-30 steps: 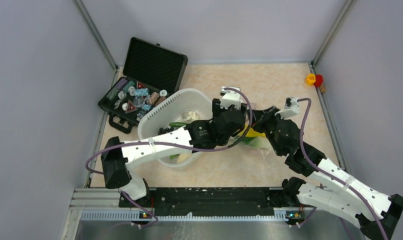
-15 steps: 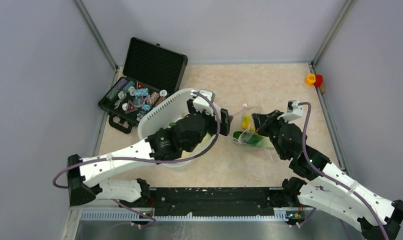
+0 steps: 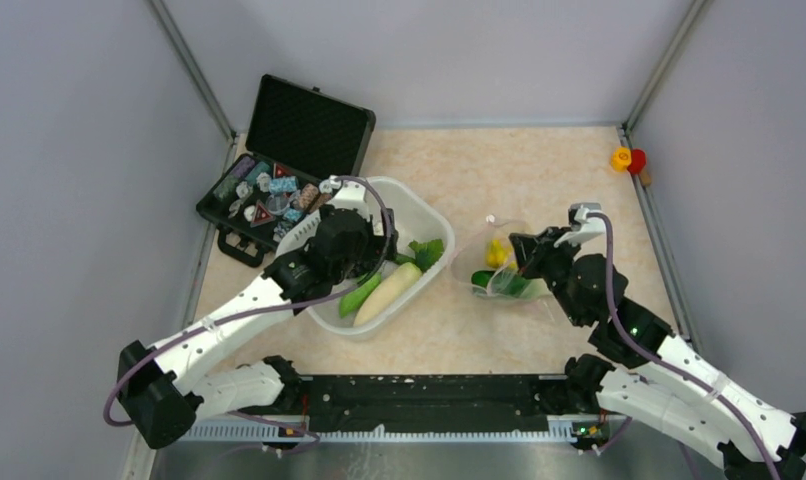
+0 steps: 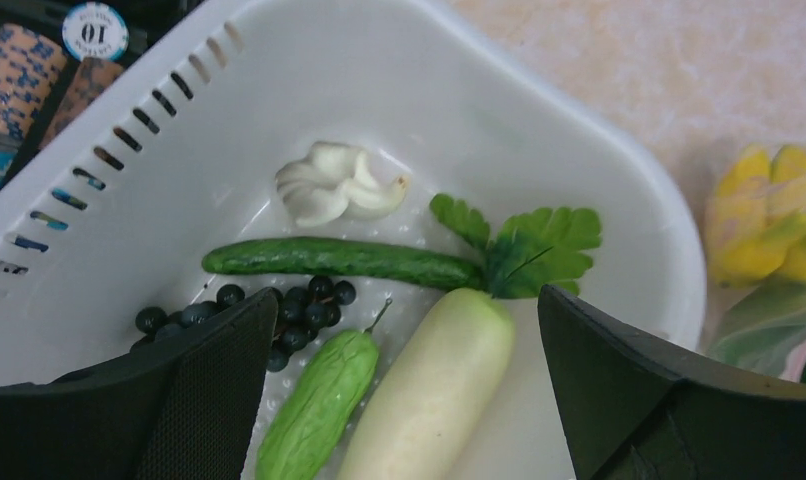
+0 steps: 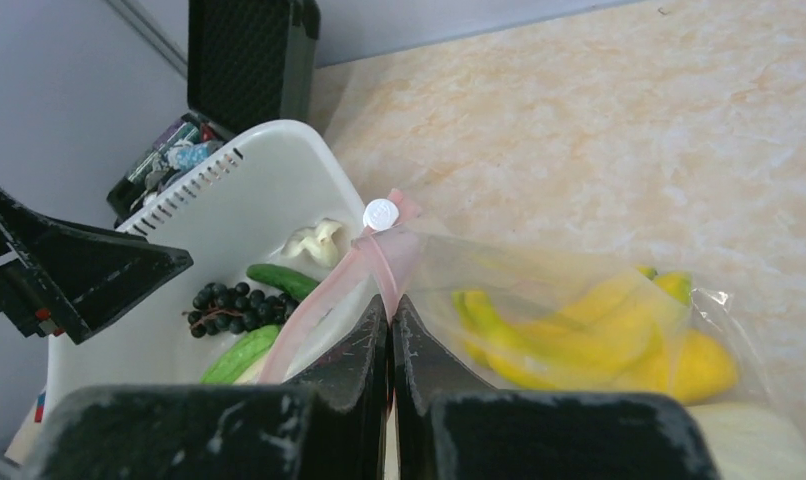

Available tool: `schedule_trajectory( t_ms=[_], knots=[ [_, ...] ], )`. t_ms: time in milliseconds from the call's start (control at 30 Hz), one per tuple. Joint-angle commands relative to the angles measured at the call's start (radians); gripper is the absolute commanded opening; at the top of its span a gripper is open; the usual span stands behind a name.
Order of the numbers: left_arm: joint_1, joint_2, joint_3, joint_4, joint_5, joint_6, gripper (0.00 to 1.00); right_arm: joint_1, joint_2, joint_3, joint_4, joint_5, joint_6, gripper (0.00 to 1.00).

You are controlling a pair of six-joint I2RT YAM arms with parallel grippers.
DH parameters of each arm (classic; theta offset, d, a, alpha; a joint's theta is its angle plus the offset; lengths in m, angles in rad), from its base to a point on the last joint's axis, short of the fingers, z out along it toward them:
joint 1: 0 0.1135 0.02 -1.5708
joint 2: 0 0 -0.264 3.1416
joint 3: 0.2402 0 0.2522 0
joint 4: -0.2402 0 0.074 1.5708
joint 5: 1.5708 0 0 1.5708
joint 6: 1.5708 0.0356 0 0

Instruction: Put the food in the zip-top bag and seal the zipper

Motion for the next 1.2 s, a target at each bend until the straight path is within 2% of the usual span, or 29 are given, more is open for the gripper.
schedule_trajectory(
  t_ms=[0, 200, 367, 667, 833, 1167],
  knots=[
    [0.080, 0.006, -0.030, -0.007, 0.148, 0.001, 0.99, 0.011, -0.032, -0.041, 0.056, -0.035, 0.012, 0.00],
    [0.204, 0.156, 0.000, -0.009, 0.261, -0.015, 0.99, 0.012, -0.010, -0.042, 0.048, -0.056, 0.054, 0.00],
    [0.229, 0.264, 0.050, 0.038, 0.306, -0.059, 0.99, 0.012, -0.008, -0.041, 0.036, -0.047, 0.078, 0.00],
    [0.247, 0.350, 0.050, 0.136, 0.264, -0.128, 0.98, 0.011, -0.012, -0.040, 0.029, -0.064, 0.083, 0.00],
    [0.256, 0.389, 0.045, 0.170, 0.287, -0.135, 0.92, 0.012, -0.020, -0.046, 0.027, -0.064, 0.094, 0.00],
    [0.256, 0.465, 0.036, 0.225, 0.222, -0.161, 0.85, 0.012, -0.040, -0.054, 0.023, -0.055, 0.105, 0.00]
  ],
)
